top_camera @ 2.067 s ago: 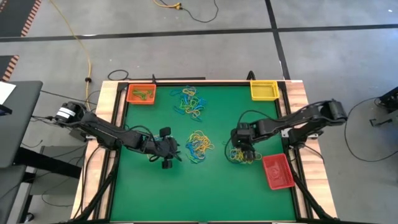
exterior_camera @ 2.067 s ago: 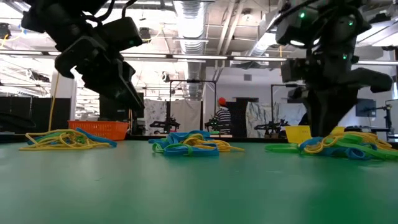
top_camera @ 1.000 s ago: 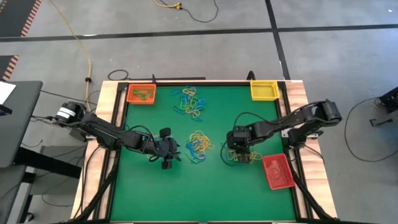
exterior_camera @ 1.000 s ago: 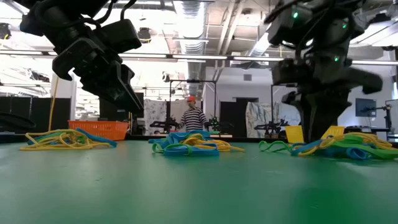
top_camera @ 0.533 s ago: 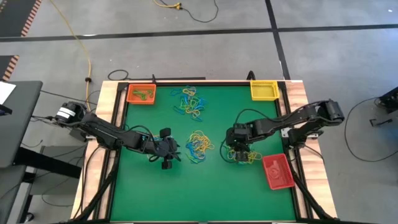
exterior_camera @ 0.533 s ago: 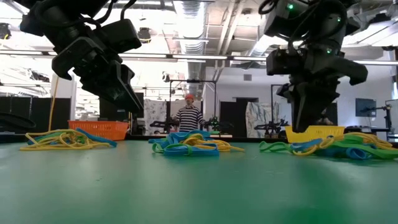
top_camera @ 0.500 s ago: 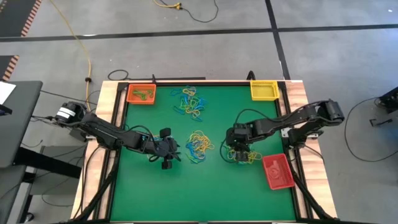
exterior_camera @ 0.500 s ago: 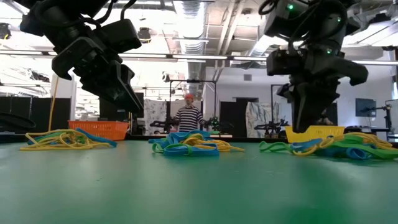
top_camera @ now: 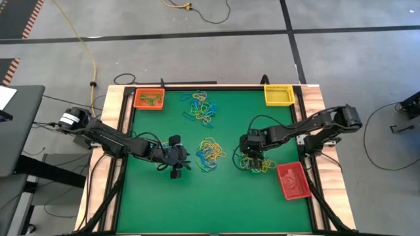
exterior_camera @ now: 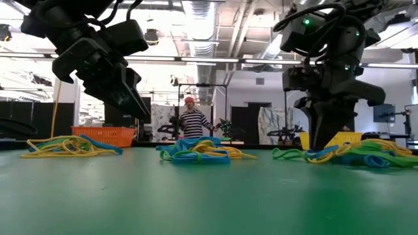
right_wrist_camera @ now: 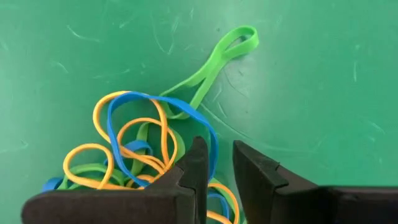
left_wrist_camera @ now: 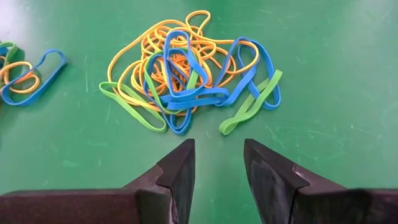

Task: Sort rubber bands into baskets
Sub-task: Put the blue rubber band into the red bin

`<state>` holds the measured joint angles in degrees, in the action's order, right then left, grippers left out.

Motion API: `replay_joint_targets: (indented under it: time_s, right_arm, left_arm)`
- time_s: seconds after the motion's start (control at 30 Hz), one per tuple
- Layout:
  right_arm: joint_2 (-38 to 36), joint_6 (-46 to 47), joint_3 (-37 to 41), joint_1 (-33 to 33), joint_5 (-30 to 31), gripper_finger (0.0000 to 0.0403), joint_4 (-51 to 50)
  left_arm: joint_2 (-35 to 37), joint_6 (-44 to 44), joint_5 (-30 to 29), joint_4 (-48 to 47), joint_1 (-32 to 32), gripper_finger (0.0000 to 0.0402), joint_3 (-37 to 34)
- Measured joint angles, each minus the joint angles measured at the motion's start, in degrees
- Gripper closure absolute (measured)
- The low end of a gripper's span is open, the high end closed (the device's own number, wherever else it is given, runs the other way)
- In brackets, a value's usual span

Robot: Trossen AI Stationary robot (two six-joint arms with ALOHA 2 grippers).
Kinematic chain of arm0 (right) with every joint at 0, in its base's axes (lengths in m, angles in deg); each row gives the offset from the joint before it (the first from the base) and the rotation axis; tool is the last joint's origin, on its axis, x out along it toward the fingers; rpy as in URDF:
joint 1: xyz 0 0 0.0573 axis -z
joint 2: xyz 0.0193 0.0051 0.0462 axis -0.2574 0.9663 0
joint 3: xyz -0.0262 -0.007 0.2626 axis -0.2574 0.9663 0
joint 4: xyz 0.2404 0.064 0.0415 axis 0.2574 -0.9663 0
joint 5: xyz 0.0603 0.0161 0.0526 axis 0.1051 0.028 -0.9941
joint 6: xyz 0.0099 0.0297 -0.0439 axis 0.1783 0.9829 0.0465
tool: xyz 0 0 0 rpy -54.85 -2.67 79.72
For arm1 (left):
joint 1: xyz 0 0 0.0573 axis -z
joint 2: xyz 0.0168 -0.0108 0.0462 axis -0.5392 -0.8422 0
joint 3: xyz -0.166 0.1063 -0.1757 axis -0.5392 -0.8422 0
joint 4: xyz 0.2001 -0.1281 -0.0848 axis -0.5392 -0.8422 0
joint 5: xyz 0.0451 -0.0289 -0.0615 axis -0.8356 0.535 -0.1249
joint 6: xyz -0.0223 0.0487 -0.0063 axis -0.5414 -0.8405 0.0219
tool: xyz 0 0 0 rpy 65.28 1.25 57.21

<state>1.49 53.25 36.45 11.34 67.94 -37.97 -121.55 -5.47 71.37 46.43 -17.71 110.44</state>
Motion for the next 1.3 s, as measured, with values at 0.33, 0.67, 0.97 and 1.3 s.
replay_joint_targets:
  time_s: [0.33, 0.67, 0.97, 1.3]
  right_arm:
    - [-0.02, 0.15, 0.41, 0.87, -1.64, 0.0302, 0.99]
    - [-0.09, 0.88, 3.67, 1.28, -1.71, 0.0314, 5.27]
    - [-0.09, -2.43, 3.45, -0.33, -1.4, 0.0389, 4.8]
    - [-0.09, -3.5, -6.35, -3.02, 9.27, 0.0392, -10.63]
  left_arm:
    - [0.0, 0.2, 0.07, 0.0, 0.0, 0.0274, 0.0]
    - [0.0, -0.63, 0.07, 0.02, 0.0, 0.0274, 0.0]
    - [0.0, -1.31, 0.07, 0.25, 0.0, 0.0274, 0.0]
    - [0.0, -2.38, -1.03, 1.05, 0.0, 0.0274, 0.0]
